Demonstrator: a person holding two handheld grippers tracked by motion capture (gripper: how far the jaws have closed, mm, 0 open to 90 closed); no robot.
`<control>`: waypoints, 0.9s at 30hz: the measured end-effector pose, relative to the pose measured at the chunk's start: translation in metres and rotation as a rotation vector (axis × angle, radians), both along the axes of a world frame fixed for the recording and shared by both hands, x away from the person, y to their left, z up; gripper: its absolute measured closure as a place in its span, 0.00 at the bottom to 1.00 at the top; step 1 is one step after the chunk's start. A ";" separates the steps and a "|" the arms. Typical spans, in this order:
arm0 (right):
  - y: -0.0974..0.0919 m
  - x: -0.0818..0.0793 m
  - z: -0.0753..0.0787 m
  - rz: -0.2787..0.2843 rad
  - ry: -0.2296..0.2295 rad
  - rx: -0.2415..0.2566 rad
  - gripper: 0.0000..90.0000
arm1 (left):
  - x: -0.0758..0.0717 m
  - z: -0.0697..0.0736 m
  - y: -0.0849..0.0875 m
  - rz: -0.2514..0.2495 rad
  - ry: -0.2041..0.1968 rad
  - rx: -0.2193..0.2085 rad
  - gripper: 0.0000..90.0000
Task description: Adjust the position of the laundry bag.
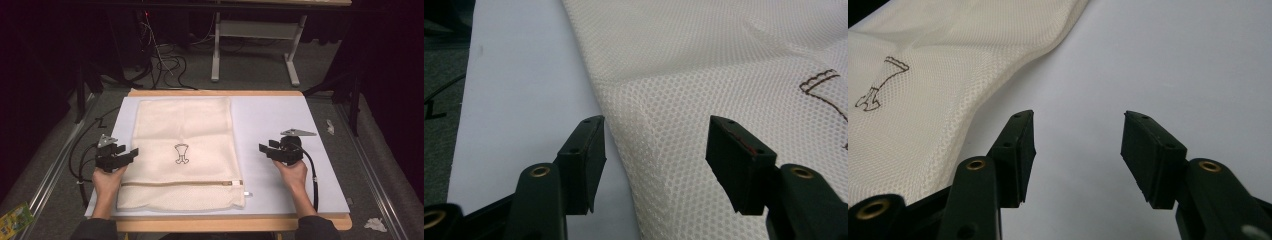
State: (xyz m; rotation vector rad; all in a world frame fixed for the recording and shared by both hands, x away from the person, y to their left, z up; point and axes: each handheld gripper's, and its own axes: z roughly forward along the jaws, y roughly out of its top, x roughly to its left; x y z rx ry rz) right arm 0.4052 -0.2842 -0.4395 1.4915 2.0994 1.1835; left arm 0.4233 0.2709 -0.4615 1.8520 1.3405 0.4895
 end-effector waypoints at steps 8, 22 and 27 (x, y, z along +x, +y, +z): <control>0.025 0.014 -0.007 0.035 0.040 -0.017 0.52 | 0.006 -0.005 -0.002 0.016 0.034 0.001 0.45; 0.072 0.035 -0.005 0.093 0.067 -0.045 0.51 | 0.013 -0.009 -0.008 0.022 0.068 0.013 0.47; 0.079 0.038 -0.008 0.104 0.086 -0.030 0.51 | 0.013 -0.011 -0.009 0.028 0.072 0.031 0.51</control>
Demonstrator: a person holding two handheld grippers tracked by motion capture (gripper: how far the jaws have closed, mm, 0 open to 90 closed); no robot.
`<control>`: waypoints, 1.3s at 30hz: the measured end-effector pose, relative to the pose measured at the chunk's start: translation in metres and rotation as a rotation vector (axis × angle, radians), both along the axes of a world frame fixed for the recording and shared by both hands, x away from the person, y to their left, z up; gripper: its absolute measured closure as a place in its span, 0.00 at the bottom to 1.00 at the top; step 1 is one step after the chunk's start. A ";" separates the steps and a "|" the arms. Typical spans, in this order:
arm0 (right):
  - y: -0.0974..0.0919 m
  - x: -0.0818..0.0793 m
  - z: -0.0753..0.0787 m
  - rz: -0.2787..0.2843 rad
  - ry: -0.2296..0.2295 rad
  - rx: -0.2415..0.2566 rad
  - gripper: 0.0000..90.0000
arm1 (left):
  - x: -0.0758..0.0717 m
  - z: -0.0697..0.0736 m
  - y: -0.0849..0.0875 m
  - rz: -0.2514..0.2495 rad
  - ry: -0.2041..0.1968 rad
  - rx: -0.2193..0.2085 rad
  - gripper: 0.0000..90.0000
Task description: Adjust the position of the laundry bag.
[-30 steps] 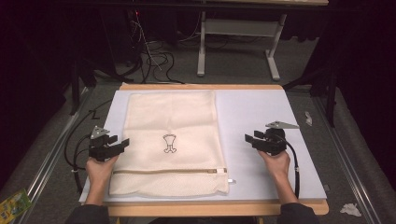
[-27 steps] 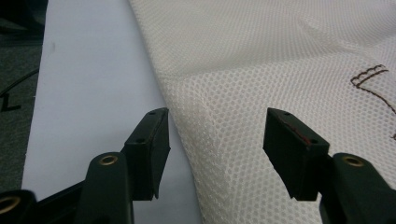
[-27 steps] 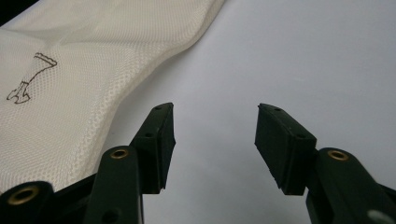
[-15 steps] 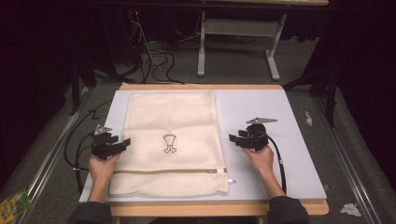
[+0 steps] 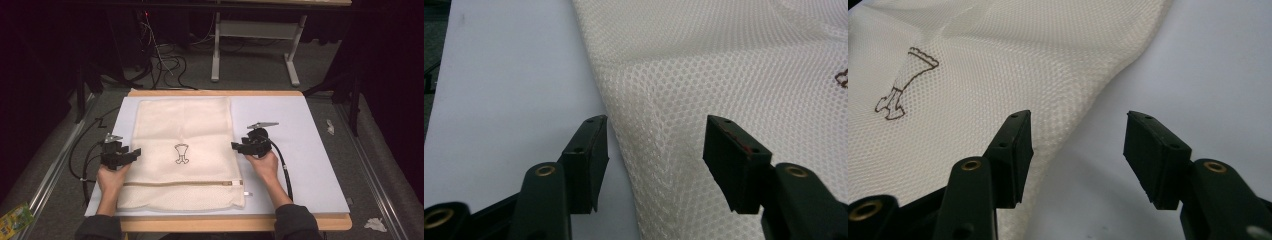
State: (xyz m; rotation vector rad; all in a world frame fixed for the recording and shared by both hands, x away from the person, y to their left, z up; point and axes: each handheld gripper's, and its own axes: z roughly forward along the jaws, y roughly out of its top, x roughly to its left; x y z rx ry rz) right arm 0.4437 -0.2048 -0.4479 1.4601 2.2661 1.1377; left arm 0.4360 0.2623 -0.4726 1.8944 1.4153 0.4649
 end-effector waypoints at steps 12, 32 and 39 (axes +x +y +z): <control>0.017 0.009 -0.010 0.040 0.058 -0.053 0.78 | 0.002 -0.005 -0.008 -0.030 0.019 0.060 0.63; 0.010 0.007 -0.009 0.054 0.034 -0.067 0.98 | 0.005 0.004 -0.013 -0.059 0.016 -0.022 0.96; -0.008 0.003 -0.007 0.015 0.016 -0.068 0.98 | 0.007 0.012 -0.032 -0.101 -0.012 -0.021 0.96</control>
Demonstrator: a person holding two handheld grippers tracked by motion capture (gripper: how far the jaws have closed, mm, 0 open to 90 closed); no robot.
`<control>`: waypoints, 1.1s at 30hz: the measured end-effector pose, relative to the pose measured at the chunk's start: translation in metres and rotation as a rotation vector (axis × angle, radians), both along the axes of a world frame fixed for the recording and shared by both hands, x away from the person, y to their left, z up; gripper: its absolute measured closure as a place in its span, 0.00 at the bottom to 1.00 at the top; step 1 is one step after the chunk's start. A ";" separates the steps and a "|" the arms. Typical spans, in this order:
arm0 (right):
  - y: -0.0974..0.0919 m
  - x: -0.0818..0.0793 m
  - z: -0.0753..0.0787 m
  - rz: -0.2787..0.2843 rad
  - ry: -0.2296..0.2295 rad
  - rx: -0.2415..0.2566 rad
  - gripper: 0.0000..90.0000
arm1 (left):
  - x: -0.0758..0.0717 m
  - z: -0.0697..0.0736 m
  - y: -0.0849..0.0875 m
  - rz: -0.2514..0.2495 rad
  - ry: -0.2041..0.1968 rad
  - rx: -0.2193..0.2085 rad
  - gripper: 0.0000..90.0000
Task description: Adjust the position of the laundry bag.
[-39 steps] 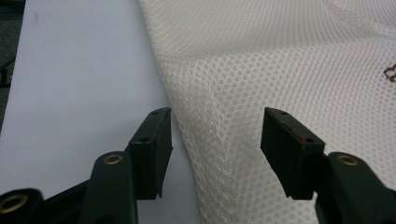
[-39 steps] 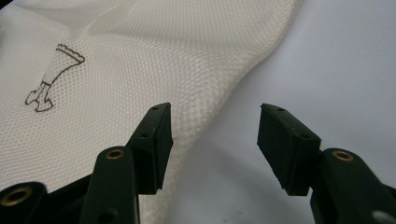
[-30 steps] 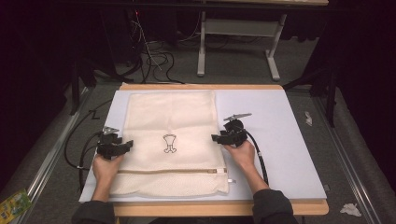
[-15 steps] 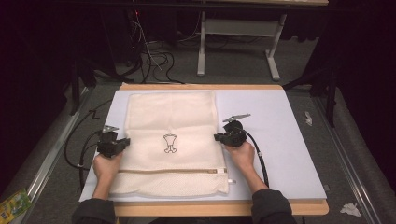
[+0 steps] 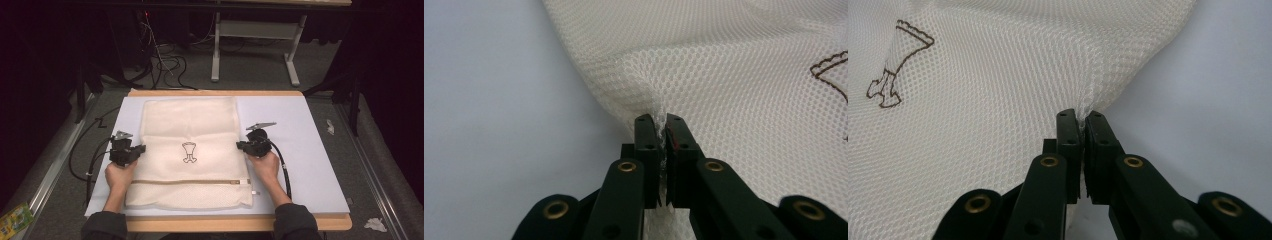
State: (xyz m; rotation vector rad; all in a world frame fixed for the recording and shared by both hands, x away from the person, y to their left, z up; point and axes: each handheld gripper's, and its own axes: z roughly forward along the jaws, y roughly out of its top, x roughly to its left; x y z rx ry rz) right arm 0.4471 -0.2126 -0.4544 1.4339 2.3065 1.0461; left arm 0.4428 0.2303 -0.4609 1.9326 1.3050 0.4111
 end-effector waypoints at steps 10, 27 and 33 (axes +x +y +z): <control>-0.032 -0.004 0.005 -0.062 -0.010 -0.001 0.98 | 0.007 0.006 -0.028 -0.042 -0.008 -0.025 0.96; -0.070 -0.008 0.007 -0.141 -0.035 -0.035 0.97 | 0.018 0.013 -0.067 -0.081 -0.021 -0.064 0.95; -0.082 -0.009 0.008 -0.169 -0.035 -0.033 0.97 | 0.021 0.012 -0.079 -0.096 -0.020 -0.076 0.95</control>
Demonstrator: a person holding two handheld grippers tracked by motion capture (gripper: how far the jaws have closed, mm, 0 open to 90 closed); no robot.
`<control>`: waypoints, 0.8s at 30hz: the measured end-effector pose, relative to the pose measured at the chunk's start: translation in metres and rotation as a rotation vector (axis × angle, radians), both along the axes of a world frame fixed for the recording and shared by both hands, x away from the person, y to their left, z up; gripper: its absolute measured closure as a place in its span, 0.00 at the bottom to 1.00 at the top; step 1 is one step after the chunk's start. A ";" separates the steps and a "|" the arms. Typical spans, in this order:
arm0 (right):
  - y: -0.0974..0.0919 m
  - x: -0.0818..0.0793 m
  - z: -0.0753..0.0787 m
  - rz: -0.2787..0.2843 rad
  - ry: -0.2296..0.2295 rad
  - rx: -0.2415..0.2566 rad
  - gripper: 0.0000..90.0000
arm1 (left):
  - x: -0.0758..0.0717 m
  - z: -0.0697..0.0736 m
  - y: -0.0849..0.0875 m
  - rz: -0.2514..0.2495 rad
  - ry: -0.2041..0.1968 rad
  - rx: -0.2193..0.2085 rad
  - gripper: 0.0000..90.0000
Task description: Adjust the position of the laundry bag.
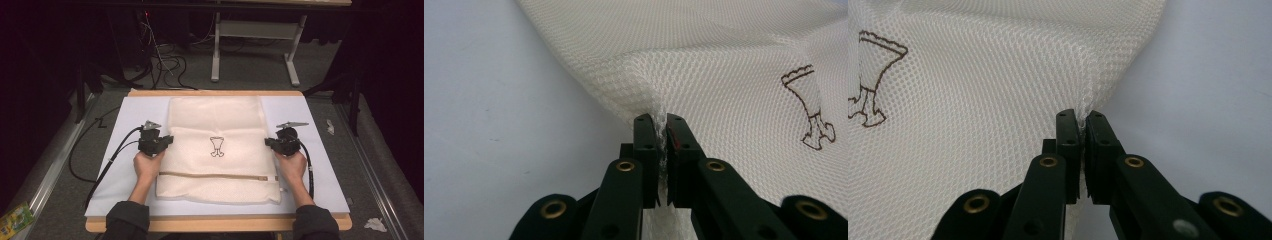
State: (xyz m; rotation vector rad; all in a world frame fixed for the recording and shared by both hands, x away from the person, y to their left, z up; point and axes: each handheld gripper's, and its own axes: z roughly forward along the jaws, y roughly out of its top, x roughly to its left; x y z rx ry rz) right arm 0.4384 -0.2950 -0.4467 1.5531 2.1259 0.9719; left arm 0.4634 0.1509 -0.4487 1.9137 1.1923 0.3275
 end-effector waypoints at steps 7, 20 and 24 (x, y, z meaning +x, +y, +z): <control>-0.012 -0.003 0.001 -0.032 0.002 -0.009 0.97 | 0.002 -0.002 -0.012 -0.002 0.004 -0.007 0.94; -0.020 -0.006 -0.002 -0.044 0.008 -0.075 0.96 | 0.001 -0.008 -0.027 -0.020 -0.016 0.061 0.92; -0.020 -0.007 -0.005 -0.037 0.007 -0.080 0.95 | 0.002 -0.009 -0.025 -0.046 -0.014 0.083 0.88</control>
